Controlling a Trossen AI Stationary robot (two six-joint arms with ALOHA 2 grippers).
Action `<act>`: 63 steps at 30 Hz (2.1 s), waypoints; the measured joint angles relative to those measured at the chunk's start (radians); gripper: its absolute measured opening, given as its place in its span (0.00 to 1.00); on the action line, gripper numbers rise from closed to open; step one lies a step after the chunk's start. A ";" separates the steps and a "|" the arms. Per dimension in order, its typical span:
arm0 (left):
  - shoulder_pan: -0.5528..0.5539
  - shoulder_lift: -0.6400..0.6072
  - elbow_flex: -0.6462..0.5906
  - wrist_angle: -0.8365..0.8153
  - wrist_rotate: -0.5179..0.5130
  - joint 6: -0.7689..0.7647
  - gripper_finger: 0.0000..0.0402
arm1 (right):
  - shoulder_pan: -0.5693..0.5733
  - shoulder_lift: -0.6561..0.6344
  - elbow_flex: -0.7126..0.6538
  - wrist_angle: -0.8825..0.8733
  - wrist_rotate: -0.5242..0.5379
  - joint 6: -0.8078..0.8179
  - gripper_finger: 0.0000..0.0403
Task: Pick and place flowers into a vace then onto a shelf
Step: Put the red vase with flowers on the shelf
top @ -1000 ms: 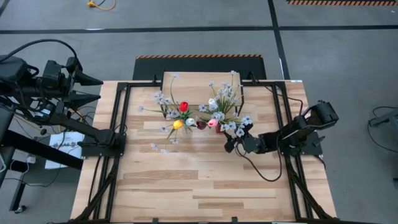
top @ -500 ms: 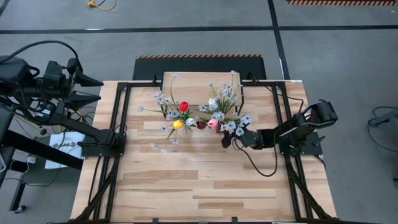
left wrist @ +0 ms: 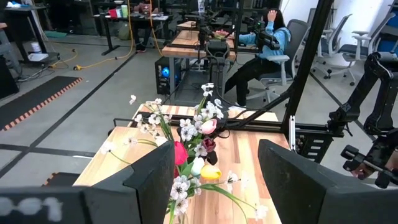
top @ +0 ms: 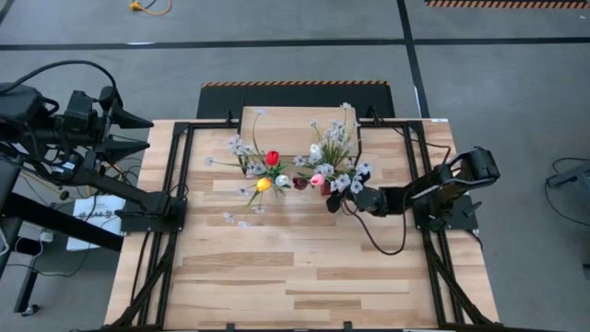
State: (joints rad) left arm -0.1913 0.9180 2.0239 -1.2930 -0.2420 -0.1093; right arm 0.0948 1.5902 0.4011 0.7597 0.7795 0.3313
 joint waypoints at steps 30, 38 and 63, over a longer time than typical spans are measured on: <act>0.000 0.000 0.000 -0.007 0.000 0.000 0.55 | -0.019 0.000 0.000 0.004 -0.047 0.000 0.29; 0.000 0.000 0.000 -0.019 0.000 0.000 0.55 | -0.019 0.000 0.000 0.026 -0.040 0.000 0.30; 0.000 0.000 0.000 -0.019 -0.001 0.000 0.55 | 0.094 -0.008 0.048 0.095 0.037 -0.126 0.29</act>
State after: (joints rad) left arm -0.1913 0.9180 2.0241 -1.3125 -0.2428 -0.1093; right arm 0.1892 1.5822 0.4492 0.8547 0.8166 0.2053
